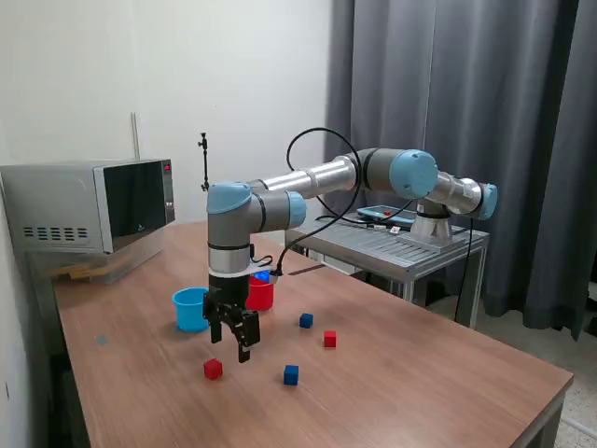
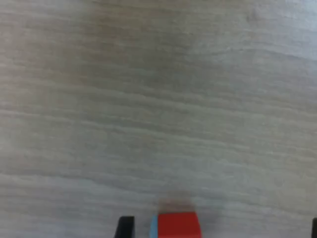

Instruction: Place red objects in the red bin, and blue objects in the blue bin.

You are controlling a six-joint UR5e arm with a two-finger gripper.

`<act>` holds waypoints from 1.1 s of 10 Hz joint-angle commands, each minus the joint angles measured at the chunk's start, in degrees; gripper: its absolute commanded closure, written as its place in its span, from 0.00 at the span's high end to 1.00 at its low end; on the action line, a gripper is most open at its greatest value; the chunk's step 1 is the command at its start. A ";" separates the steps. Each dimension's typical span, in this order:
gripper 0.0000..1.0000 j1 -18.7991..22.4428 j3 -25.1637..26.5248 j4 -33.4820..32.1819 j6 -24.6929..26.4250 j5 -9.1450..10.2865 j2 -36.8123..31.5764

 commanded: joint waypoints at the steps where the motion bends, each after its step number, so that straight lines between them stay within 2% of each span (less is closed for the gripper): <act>1: 1.00 -0.37 -0.69 -1.28 -0.03 0.00 0.03; 11: 1.00 -0.03 -1.49 -2.86 -2.23 0.18 2.40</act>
